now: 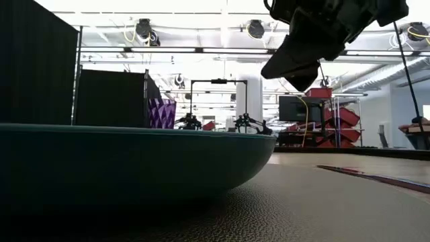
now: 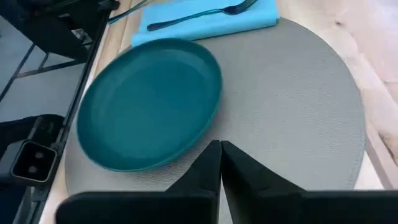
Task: Set table place
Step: Put the blue spoon to the right of the blue table knife
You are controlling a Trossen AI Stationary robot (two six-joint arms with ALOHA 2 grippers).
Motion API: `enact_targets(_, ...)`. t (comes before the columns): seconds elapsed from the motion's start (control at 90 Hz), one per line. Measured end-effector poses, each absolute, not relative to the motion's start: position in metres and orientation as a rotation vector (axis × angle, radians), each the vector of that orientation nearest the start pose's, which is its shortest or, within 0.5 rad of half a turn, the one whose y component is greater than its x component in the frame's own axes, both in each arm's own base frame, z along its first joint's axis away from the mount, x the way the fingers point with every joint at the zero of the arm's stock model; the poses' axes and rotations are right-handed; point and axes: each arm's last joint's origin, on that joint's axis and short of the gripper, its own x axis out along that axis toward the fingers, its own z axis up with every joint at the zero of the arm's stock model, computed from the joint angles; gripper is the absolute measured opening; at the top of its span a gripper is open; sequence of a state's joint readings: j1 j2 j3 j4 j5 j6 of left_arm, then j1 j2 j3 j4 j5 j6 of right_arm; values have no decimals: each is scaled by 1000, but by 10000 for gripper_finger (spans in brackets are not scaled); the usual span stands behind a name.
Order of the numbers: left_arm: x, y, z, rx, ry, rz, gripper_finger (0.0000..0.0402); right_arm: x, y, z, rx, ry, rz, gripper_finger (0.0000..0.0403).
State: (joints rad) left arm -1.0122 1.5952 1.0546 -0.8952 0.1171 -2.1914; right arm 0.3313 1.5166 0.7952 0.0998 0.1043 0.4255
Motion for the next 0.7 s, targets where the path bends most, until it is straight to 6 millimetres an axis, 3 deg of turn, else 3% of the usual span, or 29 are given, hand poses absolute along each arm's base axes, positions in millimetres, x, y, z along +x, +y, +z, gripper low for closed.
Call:
enact_targets(0.233,156,-254,185,-1083,1462,728,0,292,97,194,266,642,90,0)
enact_targets(0.433,148,-263,176,-1004,1675,670,0,292,97,194,259,642,93,0)
enact_targets(0.589,142,-266,172,-1009,1670,732,0,292,97,194,259,642,93,0)
enact_targets(0.7,137,-258,171,-953,1644,863,0,292,97,194,258,641,93,0)
